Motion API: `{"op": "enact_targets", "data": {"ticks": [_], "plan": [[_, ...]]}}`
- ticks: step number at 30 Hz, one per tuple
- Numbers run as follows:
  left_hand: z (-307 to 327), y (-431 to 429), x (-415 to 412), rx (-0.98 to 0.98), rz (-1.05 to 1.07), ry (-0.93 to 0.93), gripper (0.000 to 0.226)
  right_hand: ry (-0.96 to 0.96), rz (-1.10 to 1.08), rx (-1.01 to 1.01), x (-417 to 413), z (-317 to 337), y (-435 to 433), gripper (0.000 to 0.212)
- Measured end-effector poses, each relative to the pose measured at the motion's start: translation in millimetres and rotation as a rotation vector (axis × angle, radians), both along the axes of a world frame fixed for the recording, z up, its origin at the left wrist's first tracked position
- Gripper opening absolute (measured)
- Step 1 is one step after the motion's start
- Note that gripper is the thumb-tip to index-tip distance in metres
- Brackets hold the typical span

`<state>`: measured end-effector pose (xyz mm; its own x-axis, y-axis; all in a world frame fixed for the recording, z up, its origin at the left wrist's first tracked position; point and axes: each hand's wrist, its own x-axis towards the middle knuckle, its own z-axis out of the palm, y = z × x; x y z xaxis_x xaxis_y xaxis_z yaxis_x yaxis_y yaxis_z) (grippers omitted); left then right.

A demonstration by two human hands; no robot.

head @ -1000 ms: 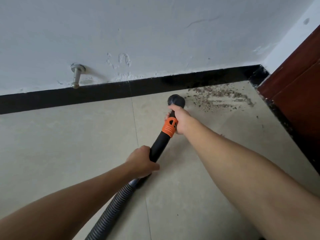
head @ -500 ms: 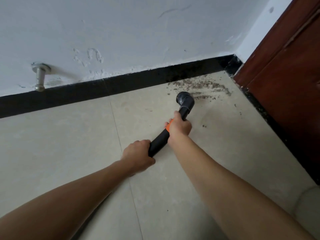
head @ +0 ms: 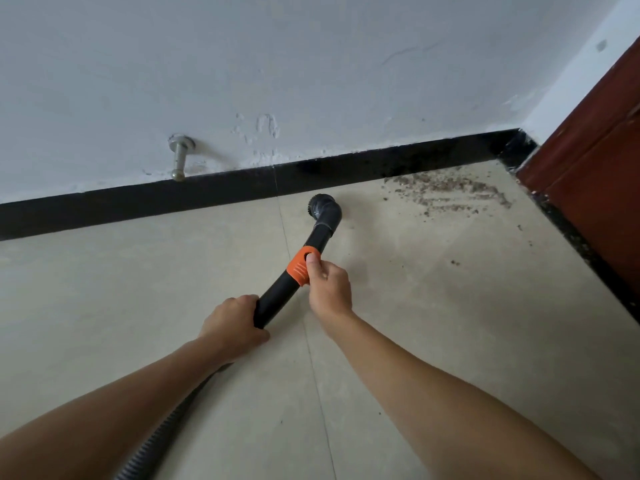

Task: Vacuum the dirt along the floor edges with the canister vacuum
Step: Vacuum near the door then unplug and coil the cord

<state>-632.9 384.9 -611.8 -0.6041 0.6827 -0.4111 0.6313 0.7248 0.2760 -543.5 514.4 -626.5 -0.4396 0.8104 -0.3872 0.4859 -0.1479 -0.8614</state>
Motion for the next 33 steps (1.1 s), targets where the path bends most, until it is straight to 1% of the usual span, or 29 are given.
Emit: {"op": "enact_targets", "data": {"ticks": [2,3,5,6,7,8,10,12,14,16,18,21,23,25,27,28,31,33], "plan": [[-1,-1,4,0.015,-0.018,-0.011,0.02,0.042,-0.066,-0.172,1,7,7,0.043],[-4,-2,9,0.019,-0.045,-0.029,0.021,0.08,-0.119,-0.312,1,12,10,0.039],[-10,-7,14,0.018,-0.129,-0.081,0.021,0.236,-0.297,-0.699,2,17,14,0.036],[-12,-11,13,0.011,-0.172,-0.103,0.021,0.319,-0.397,-0.84,3,17,14,0.033],[-13,-14,10,-0.003,-0.208,-0.111,0.021,0.381,-0.481,-0.919,5,16,12,0.028],[-12,-18,4,-0.025,-0.239,-0.103,0.021,0.417,-0.538,-0.956,9,15,7,0.022],[-10,-26,-10,-0.111,-0.306,-0.036,0.019,0.423,-0.581,-0.989,18,9,-13,0.014],[-8,-36,-23,-0.212,-0.356,0.047,0.027,0.386,-0.569,-1.017,25,6,-39,0.016],[-7,-48,-36,-0.3,-0.354,0.089,0.03,0.329,-0.542,-1.026,21,6,-61,0.021],[-5,-60,-48,-0.381,-0.291,0.054,0.028,0.275,-0.531,-1.017,6,6,-75,0.024],[0,-73,-61,-0.47,-0.201,-0.029,0.021,0.225,-0.493,-1.028,-12,12,-87,0.026],[11,-96,-74,-0.551,-0.079,-0.161,0.02,0.247,-0.38,-1.111,-36,19,-105,0.027],[19,-105,-75,-0.565,-0.008,-0.245,0.018,0.301,-0.32,-1.161,-48,20,-107,0.027],[24,-104,-68,-0.556,0.038,-0.321,0.017,0.359,-0.32,-1.15,-56,20,-98,0.023],[24,-91,-58,-0.501,0.052,-0.374,0.016,0.397,-0.388,-1.081,-58,20,-81,0.016],[23,-81,-52,-0.461,0.046,-0.379,0.016,0.401,-0.43,-1.037,-56,21,-70,0.016],[20,-41,-35,-0.355,-0.012,-0.351,0.016,0.385,-0.548,-0.903,-41,25,-31,0.019],[20,-19,-30,-0.352,-0.074,-0.341,0.017,0.372,-0.647,-0.854,-26,27,-14,0.022]]}}
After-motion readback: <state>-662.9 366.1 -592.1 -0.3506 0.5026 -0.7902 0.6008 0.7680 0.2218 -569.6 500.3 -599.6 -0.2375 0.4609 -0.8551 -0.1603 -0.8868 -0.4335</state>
